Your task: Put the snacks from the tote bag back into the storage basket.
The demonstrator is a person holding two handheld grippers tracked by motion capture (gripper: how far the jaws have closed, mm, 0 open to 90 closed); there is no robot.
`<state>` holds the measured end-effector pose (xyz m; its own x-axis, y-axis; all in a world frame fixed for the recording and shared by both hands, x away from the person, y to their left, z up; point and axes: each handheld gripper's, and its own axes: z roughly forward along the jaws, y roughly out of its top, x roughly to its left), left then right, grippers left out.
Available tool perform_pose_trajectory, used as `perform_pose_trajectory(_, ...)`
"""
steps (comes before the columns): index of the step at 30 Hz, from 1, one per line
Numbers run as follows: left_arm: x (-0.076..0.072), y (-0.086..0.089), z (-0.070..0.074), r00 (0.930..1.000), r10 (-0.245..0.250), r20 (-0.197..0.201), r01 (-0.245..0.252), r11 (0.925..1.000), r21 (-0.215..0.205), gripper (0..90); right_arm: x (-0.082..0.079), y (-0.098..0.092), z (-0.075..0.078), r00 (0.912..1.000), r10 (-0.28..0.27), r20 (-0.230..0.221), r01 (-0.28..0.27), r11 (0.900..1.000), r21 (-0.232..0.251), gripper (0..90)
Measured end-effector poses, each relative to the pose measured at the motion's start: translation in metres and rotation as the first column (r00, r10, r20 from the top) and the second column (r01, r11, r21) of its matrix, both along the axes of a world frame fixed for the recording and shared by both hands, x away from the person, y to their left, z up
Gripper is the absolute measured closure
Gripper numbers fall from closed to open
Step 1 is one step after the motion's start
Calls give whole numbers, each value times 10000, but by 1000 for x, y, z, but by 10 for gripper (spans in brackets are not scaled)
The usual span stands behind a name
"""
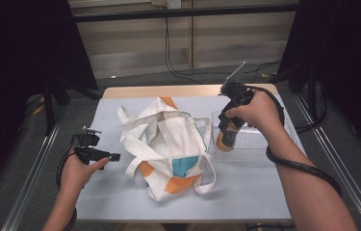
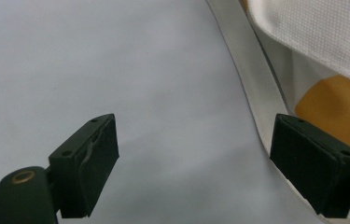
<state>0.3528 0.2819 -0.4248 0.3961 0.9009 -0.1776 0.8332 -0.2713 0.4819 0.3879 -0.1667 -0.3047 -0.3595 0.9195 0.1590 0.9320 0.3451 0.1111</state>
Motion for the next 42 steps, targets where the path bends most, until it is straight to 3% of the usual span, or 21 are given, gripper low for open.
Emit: perform_pose_trajectory(42, 0, 0, -1, 9999, 47, 103, -48, 9999, 123, 152, 2, 3, -15, 9998, -60, -180, 59, 10000, -60, 305)
